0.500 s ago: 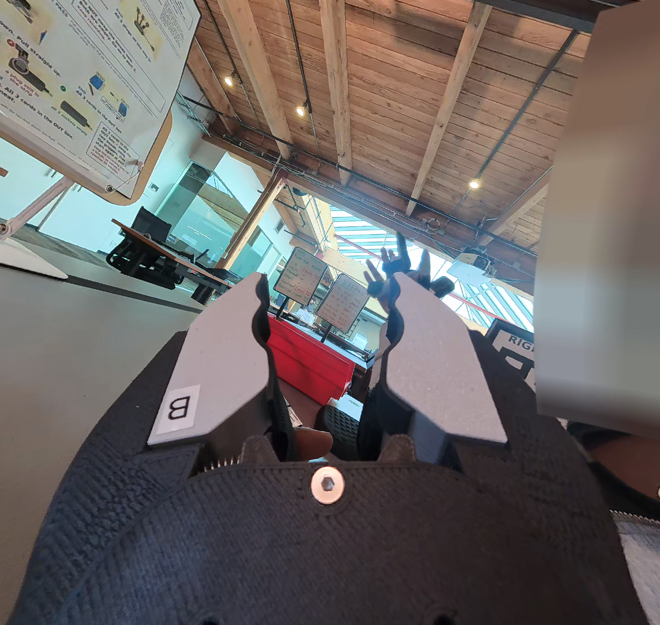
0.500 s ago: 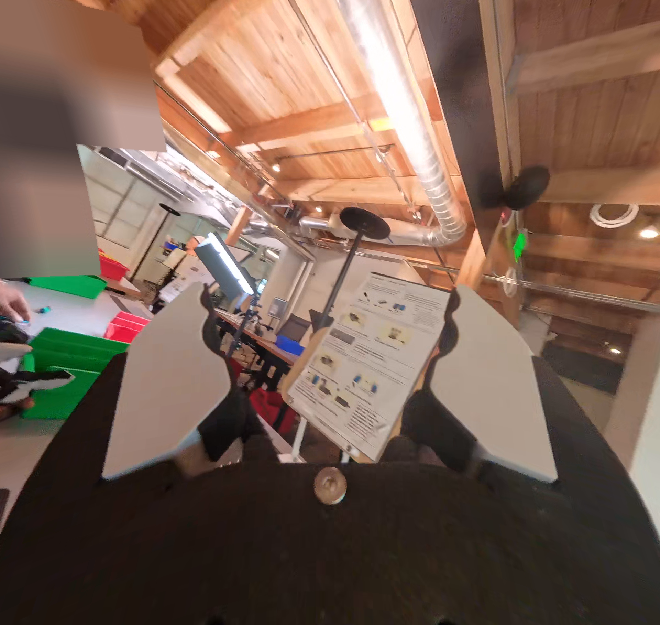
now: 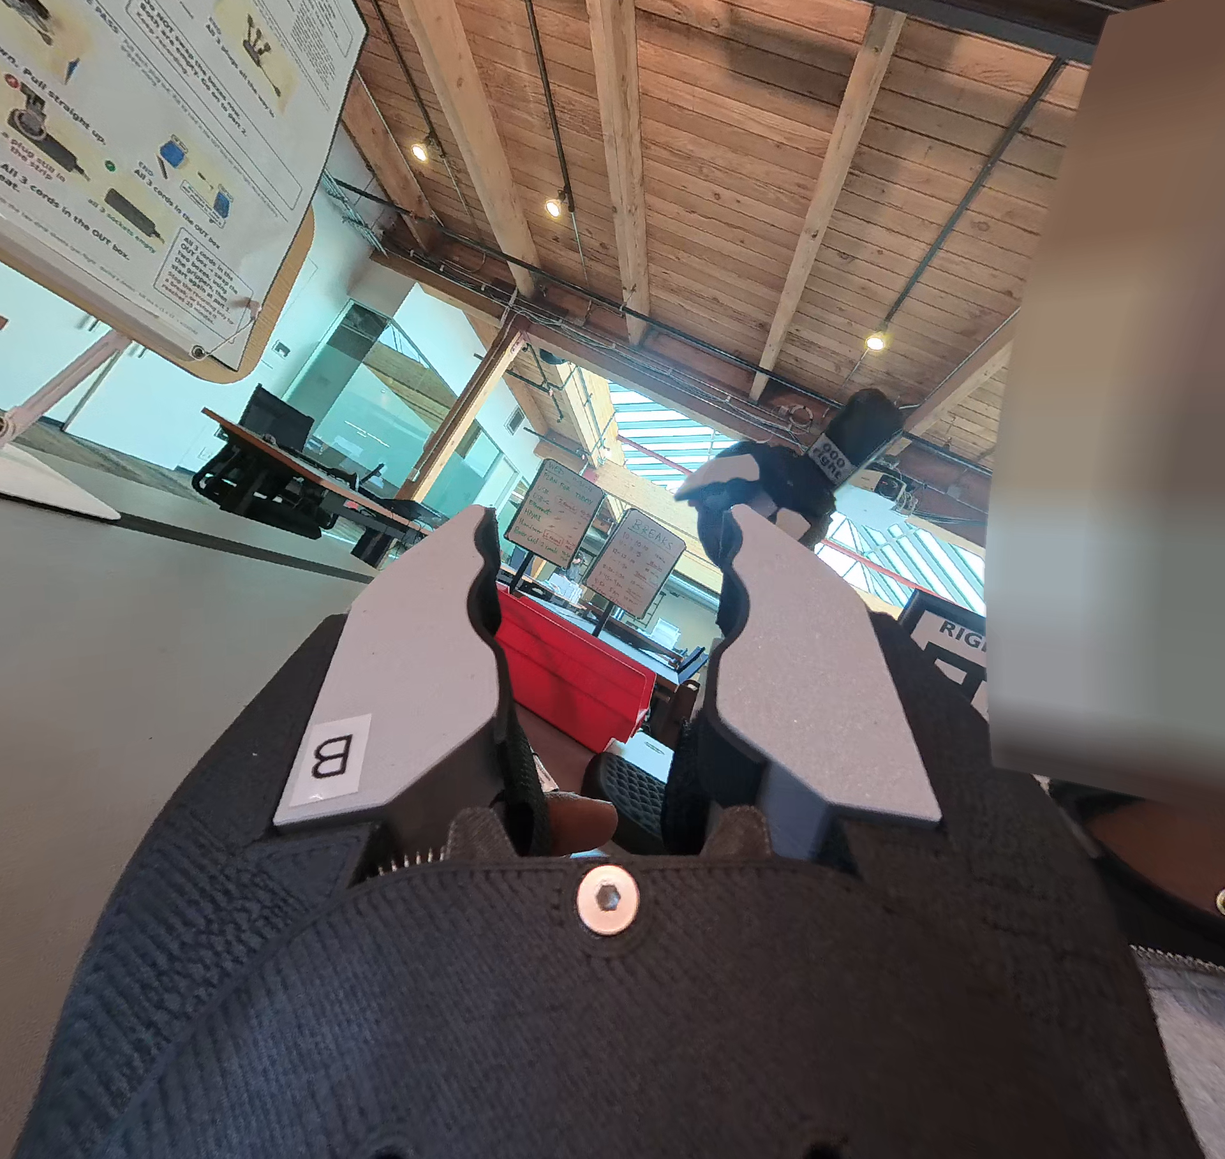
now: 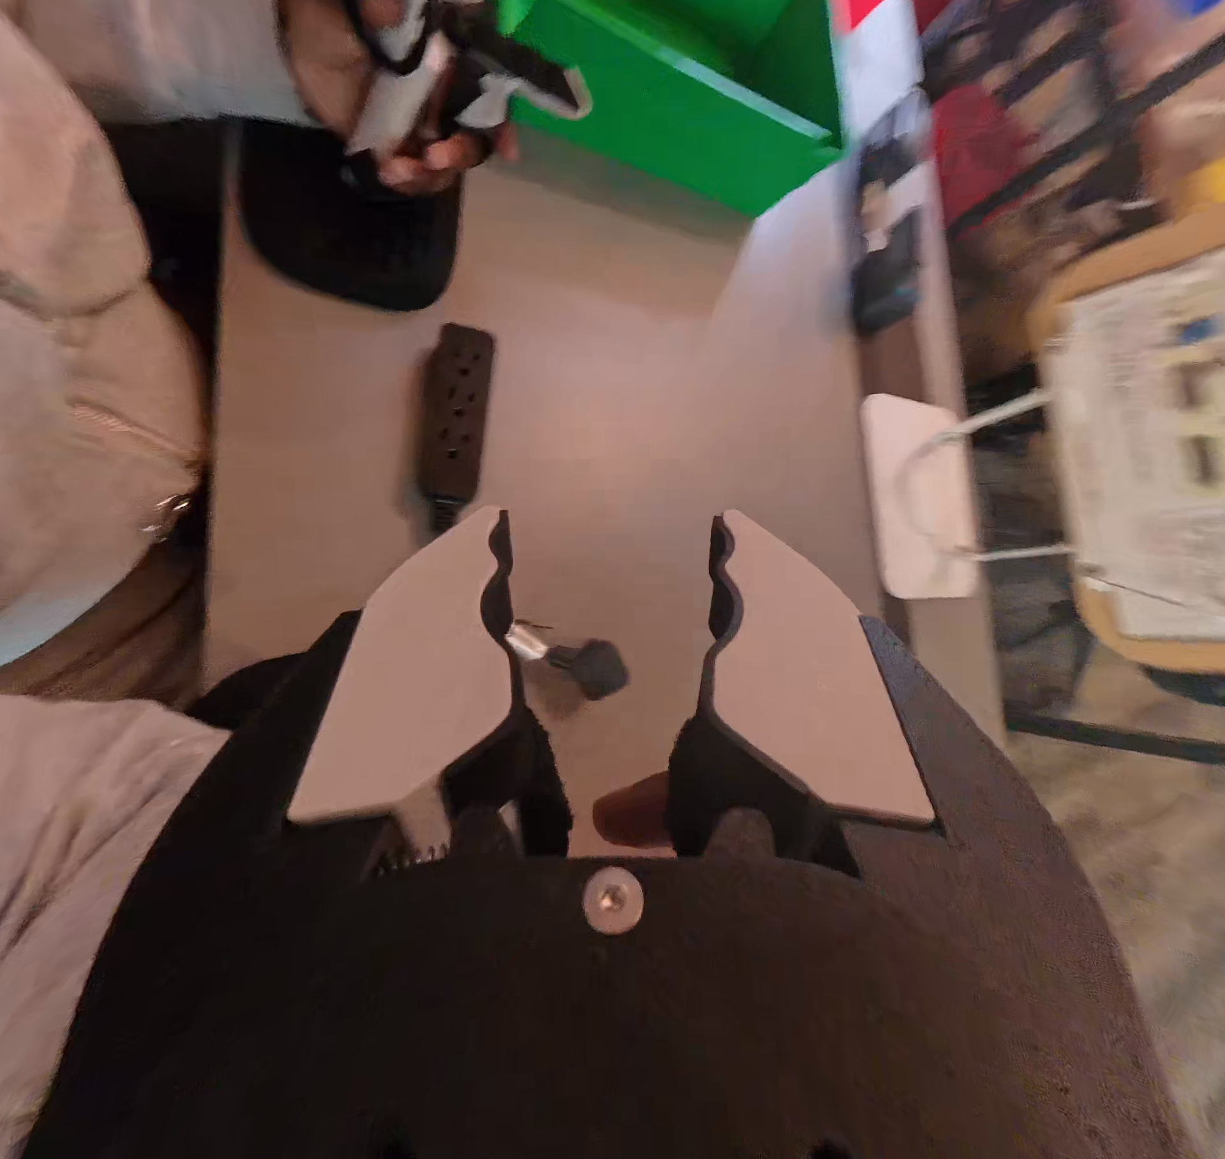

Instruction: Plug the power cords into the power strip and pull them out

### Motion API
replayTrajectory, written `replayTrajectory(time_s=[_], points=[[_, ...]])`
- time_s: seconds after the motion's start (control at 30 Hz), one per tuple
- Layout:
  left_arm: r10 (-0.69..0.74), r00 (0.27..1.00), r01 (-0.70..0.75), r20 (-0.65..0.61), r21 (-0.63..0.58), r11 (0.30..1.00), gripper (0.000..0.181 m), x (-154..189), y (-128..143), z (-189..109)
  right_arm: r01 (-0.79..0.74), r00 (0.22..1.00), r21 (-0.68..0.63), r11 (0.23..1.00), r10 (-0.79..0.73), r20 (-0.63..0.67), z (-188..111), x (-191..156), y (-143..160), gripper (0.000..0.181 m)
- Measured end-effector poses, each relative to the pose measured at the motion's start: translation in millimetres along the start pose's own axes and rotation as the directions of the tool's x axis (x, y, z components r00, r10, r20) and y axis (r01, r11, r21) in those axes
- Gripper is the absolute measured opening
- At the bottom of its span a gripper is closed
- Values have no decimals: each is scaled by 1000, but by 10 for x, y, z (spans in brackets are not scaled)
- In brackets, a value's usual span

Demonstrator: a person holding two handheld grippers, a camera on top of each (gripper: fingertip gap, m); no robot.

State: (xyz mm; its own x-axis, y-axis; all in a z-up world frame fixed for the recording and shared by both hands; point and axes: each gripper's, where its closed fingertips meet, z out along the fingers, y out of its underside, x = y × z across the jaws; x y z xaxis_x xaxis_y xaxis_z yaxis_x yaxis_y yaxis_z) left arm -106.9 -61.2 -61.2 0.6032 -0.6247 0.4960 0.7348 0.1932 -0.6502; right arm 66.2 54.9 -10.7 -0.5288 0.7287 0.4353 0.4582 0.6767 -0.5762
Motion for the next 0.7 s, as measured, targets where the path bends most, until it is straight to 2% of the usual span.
replayTrajectory(time_s=[0.13, 0.23, 0.33, 0.4, 0.47, 0.53, 0.7], points=[[-2, 1000, 2, -1, 1, 1000, 63, 3, -1, -2, 70, 987, -165, 984, -45, 153, 447, -235, -37, 65], [-13, 1000, 13, 5, 3, 1000, 63, -16, -3, -3, 139, 967, -260, 956, -75, 242, 788, -408, -70, 79], [-20, 1000, 20, -7, 7, 1000, 63, 5, -11, -4, 211, 940, -300, 930, -110, 322, 1134, -655, -48, 92], [-14, 1000, 15, -8, 12, 1000, 63, 10, -19, -8, 225, 921, -316, 922, -96, 378, 1319, -885, 89, 98], [-18, 1000, 18, -8, 13, 1000, 63, 9, -21, -7, 204, 914, -332, 921, -59, 400, 1449, -1051, 293, 100], [-21, 1000, 21, -3, 7, 1000, 63, -1, -8, -4, 133, 933, -334, 933, -4, 360, 1560, -1065, 474, 102], [-13, 1000, 13, 3, -1, 1000, 63, -7, 10, -3, -89, 937, -231, 969, 160, 311, 1844, -1082, 703, 100]])
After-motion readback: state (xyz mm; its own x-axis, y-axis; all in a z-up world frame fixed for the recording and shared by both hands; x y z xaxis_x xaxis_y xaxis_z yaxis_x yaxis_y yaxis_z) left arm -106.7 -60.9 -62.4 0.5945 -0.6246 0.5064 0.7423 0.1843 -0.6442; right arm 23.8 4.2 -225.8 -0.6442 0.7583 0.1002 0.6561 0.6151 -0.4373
